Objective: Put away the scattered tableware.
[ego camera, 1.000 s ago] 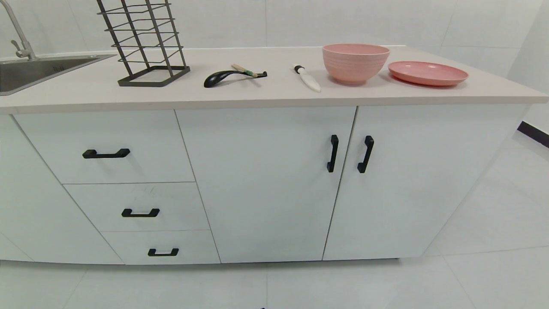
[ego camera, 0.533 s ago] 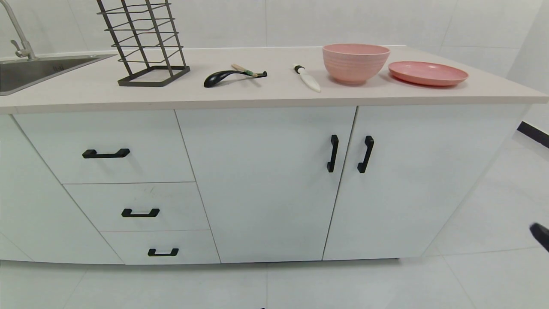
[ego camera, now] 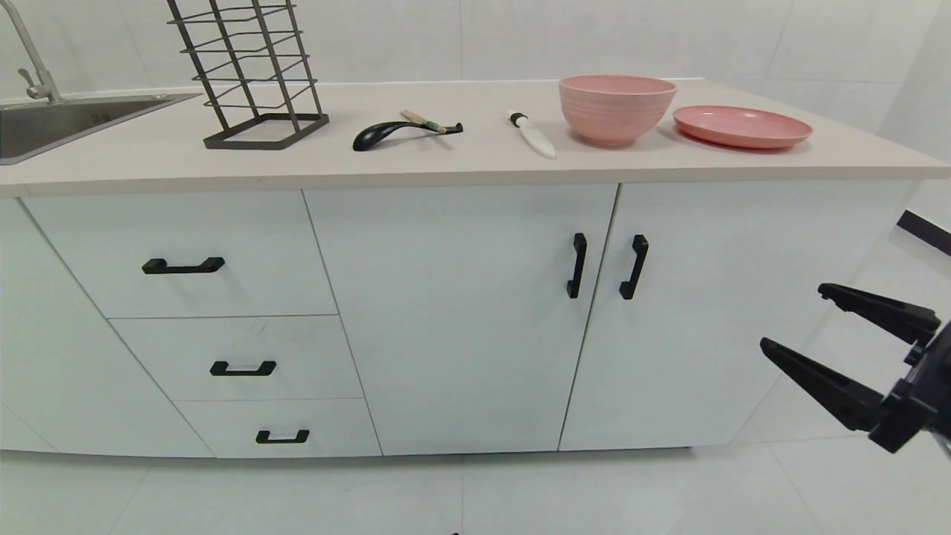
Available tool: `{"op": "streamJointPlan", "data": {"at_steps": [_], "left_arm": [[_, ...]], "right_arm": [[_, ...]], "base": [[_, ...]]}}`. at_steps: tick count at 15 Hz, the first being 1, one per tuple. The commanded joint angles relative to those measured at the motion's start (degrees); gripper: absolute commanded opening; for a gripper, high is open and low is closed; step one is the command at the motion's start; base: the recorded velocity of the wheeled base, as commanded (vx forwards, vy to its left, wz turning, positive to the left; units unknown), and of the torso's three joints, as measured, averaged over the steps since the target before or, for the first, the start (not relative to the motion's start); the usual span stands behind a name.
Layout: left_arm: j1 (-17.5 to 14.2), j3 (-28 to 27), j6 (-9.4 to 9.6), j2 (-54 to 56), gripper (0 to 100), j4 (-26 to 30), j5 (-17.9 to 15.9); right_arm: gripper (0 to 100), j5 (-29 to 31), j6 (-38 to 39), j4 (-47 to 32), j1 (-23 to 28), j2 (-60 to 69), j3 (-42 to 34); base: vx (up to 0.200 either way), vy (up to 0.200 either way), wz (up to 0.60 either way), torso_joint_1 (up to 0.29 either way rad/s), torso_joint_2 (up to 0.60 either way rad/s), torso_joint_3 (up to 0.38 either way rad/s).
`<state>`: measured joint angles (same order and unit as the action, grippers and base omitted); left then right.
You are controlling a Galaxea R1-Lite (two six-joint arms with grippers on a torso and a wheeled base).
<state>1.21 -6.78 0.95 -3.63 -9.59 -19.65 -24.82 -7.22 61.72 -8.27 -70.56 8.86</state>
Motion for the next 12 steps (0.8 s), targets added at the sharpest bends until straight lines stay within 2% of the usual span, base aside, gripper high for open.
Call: {"op": "streamJointPlan", "data": {"at_steps": [1, 4, 5, 6, 7, 9, 10, 11, 12], "left_arm": [[2.31, -1.84, 0.02, -7.18, 100, 0.37, -4.43], [3.80, -3.33, 0.10, -18.08, 100, 0.01, -17.09], [3.89, -4.21, 0.28, -20.63, 100, 0.01, -19.20], [3.89, -5.26, 0.28, -23.70, 100, 0.01, -20.87], [4.07, -7.55, 3.09, -34.07, 100, -2.36, -21.75], [5.12, -7.37, 3.97, -41.72, 100, -12.11, -22.98], [6.53, -7.55, 3.97, -43.21, 100, -14.14, -23.59], [12.59, -7.72, 3.71, -49.01, 100, -20.99, -23.94], [14.26, -7.46, 3.44, -52.27, 100, -24.33, -24.03]], "right_arm": [[100, -2.25, -0.87, 2.53, -1.05, -4.68, -1.30], [100, -4.18, -1.40, 5.95, -2.02, -5.82, -3.59], [100, -4.27, -1.40, 6.31, -2.19, -5.91, -3.50], [100, -4.36, -1.40, 6.75, -2.63, -5.99, -3.41], [100, -4.62, -1.40, 7.19, -4.74, -6.35, -2.89], [100, -4.62, -1.31, 7.45, -6.59, -7.05, -2.80], [100, -4.62, -1.31, 7.54, -6.50, -7.58, -2.62], [100, -4.62, -1.31, 8.24, -6.32, -9.16, -1.57], [100, -4.62, -1.31, 8.24, -6.41, -9.77, -0.95]], "base": [[0.000, 0.000, 0.00, 0.000, 0.00, 0.000], [0.000, 0.000, 0.00, 0.000, 0.00, 0.000], [0.000, 0.000, 0.00, 0.000, 0.00, 0.000], [0.000, 0.000, 0.00, 0.000, 0.00, 0.000], [0.000, 0.000, 0.00, 0.000, 0.00, 0.000], [0.000, 0.000, 0.00, 0.000, 0.00, 0.000], [0.000, 0.000, 0.00, 0.000, 0.00, 0.000], [0.000, 0.000, 0.00, 0.000, 0.00, 0.000], [0.000, 0.000, 0.00, 0.000, 0.00, 0.000]]}}
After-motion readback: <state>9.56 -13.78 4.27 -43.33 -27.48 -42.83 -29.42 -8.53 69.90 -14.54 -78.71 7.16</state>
